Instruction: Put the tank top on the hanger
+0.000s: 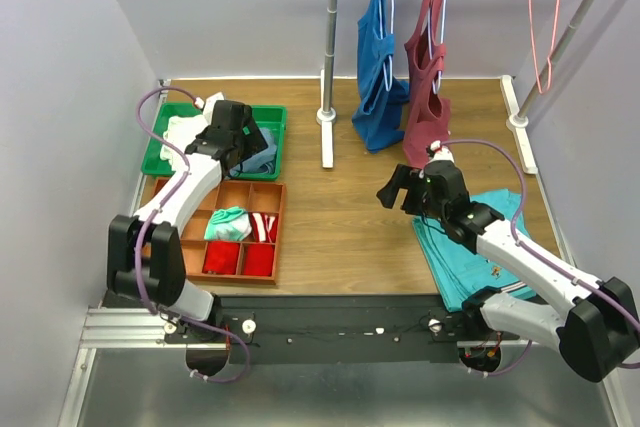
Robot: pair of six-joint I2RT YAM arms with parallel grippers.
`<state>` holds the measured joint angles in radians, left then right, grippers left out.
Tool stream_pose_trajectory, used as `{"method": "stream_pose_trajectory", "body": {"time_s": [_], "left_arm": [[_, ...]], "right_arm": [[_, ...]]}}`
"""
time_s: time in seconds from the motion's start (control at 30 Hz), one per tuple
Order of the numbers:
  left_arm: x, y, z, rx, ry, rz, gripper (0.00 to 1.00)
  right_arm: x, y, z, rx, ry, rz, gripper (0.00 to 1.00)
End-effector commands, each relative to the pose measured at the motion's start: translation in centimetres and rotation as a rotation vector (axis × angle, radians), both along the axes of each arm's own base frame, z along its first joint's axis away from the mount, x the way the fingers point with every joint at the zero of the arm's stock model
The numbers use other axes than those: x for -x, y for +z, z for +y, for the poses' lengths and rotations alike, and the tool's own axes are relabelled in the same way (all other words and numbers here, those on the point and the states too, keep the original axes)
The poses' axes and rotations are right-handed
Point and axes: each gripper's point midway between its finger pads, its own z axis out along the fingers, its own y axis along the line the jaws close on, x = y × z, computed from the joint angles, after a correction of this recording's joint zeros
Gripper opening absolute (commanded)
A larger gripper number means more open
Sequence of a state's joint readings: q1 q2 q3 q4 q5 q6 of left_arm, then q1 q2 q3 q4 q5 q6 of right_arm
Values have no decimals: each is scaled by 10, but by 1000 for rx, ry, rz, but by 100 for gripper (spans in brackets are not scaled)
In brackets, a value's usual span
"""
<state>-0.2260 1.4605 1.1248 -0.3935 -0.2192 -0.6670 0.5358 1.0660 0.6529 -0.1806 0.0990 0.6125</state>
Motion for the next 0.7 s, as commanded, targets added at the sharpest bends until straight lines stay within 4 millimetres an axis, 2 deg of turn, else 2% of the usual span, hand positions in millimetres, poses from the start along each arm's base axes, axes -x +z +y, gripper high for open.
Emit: {"method": "stream_pose_trajectory", "body": {"time_s": [0.0, 0.03, 0.07, 0.13, 0.27, 0.33, 0.37, 0.43, 0.47, 0.53, 0.57, 0.63, 0.67], "left_arm": [[-27, -21, 34, -58, 162, 28, 98], [-30, -25, 35, -68, 167, 40, 97], [-34, -36, 37, -88, 182, 66, 93], [-40, -40, 40, -94, 198, 71, 86], [-46, -67, 45, -112, 232, 116, 74], [-52, -72, 43, -103, 218, 122, 64], [-55, -74, 42, -101, 216, 124, 51], [-56, -74, 41, -92, 211, 123, 35], [-57, -68, 41, -83, 213, 108, 19], [-58, -56, 40, -77, 205, 81, 9], [-59, -41, 41, -76, 203, 48, 0], [-59, -21, 44, -95, 185, 11, 0], [-59, -4, 46, -97, 185, -25, 0]], "right_arm": [[2, -7, 2, 4, 12, 20, 100], [2, -6, 3, 3, 15, 19, 100], [2, -7, 3, 6, 16, 20, 100], [3, -8, 3, 6, 21, 25, 100], [6, -13, 2, 13, 21, 36, 100], [7, -15, 1, 12, 20, 41, 100], [8, -15, 1, 12, 21, 43, 100], [9, -14, 0, 15, 17, 44, 100], [9, -11, -1, 12, 14, 37, 100], [9, -9, -3, 14, 5, 31, 100], [9, -7, -3, 12, 3, 25, 100], [8, -4, -3, 12, 2, 19, 100], [6, 1, -2, 9, 3, 11, 100]]}}
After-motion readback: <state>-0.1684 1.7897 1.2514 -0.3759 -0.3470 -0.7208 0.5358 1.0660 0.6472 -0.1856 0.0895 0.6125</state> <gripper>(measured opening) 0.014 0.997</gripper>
